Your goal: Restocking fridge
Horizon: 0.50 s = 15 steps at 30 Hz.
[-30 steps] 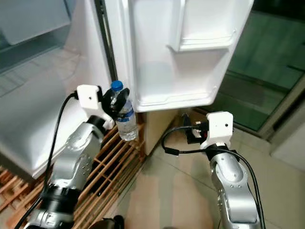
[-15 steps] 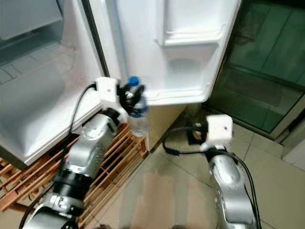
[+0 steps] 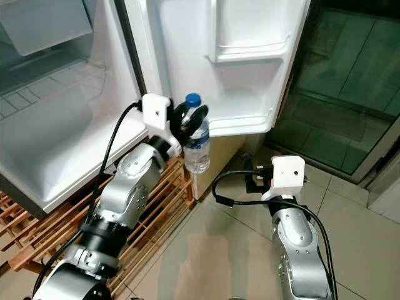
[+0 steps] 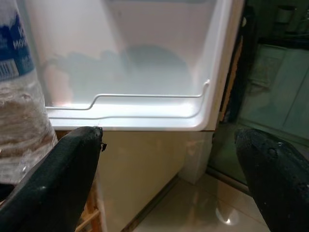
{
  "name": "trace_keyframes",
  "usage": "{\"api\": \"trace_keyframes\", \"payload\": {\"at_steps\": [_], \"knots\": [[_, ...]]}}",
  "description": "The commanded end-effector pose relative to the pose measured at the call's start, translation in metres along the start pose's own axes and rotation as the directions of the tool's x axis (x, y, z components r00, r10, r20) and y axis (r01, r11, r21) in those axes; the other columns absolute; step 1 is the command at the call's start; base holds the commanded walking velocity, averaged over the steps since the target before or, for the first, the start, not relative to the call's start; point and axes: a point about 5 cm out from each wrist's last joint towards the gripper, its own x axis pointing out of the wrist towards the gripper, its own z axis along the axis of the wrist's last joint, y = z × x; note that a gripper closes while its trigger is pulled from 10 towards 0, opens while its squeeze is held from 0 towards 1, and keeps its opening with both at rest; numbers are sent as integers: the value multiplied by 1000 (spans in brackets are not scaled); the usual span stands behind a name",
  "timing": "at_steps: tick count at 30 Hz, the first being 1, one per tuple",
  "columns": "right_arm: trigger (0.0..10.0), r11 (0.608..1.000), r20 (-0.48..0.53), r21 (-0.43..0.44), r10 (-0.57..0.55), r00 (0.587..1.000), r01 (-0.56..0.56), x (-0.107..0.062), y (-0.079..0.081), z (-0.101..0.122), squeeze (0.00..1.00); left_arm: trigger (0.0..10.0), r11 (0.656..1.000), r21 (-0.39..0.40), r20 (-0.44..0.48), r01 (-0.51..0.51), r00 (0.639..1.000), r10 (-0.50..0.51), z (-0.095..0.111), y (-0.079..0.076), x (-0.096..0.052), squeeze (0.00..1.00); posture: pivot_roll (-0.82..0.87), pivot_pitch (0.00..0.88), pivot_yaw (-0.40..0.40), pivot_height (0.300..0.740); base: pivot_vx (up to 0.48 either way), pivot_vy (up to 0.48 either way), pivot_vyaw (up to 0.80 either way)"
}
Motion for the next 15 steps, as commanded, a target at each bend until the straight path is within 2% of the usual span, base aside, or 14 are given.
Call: {"api": "trace_keyframes", "payload": {"at_steps": [1, 2, 3, 4, 5, 6, 7, 9, 11, 12, 13, 14, 15], "knots": [[10000, 1000, 19, -6, -11, 1000, 11, 0, -1, 3, 16, 10000, 1000, 21, 21, -3, 1000, 3, 5, 3, 0, 0, -191, 0, 100, 740, 0, 0, 0], [10000, 1000, 30, -12, -24, 999, 25, -1, -3, 5, 16, 10000, 1000, 11, 14, -11, 1000, 11, 3, 6, -6, 0, -197, 0, 109, 740, 0, 0, 0], [10000, 997, 74, -37, -58, 996, 61, -5, -8, 16, 16, 10000, 998, -2, 10, -65, 998, 65, 3, 20, -24, 0, -218, 0, 130, 740, 0, 0, 0], [10000, 997, 74, -37, -58, 996, 61, -5, -8, 16, 16, 10000, 998, -2, 10, -65, 998, 65, 3, 20, -24, 0, -218, 0, 130, 740, 0, 0, 0], [10000, 995, 106, -54, -81, 991, 87, -9, -11, 24, 16, 10000, 995, -8, 8, -103, 995, 104, 3, 29, -37, 0, -220, 0, 132, 740, 0, 0, 0], [10000, 988, 156, -78, -119, 981, 133, -37, -19, 41, 16, 10000, 989, 59, -1, -135, 991, 135, 4, 45, -84, 0, -208, 0, 118, 740, 0, 0, 0], [10000, 987, 161, -81, -124, 979, 139, -44, -21, 43, 16, 10000, 988, 80, -6, -130, 991, 131, 4, 46, -94, 0, -191, 0, 112, 740, 0, 0, 0], [10000, 983, 146, -122, -118, 982, 136, -66, -23, 44, 16, 10000, 982, 144, -57, -126, 989, 135, 0, 52, -125, 0, -196, 0, 103, 740, 0, 0, 0], [10000, 979, 133, -149, -119, 984, 138, -79, -26, 44, 20, 10000, 979, 133, -89, -152, 982, 164, -1, 55, -152, 0, -206, 0, 91, 740, 0, 0, 0], [10000, 978, 131, -152, -124, 984, 143, -80, -27, 44, 20, 10000, 980, 114, -88, -162, 981, 173, 0, 55, -159, 0, -205, 0, 88, 740, 0, 0, 0], [10000, 978, 131, -152, -124, 984, 143, -80, -27, 44, 20, 10000, 980, 114, -88, -162, 981, 173, 0, 55, -159, 0, -205, 0, 88, 740, 0, 0, 0], [10000, 975, 110, -157, -141, 984, 157, -74, -34, 36, 16, 10000, 987, 52, -110, -154, 981, 158, -4, 45, -159, 0, -194, 0, 75, 740, 0, 0, 0], [10000, 975, 110, -157, -141, 984, 157, -74, -34, 36, 16, 10000, 987, 52, -110, -154, 981, 158, -4, 45, -159, 0, -194, 0, 75, 740, 0, 0, 0]]}}
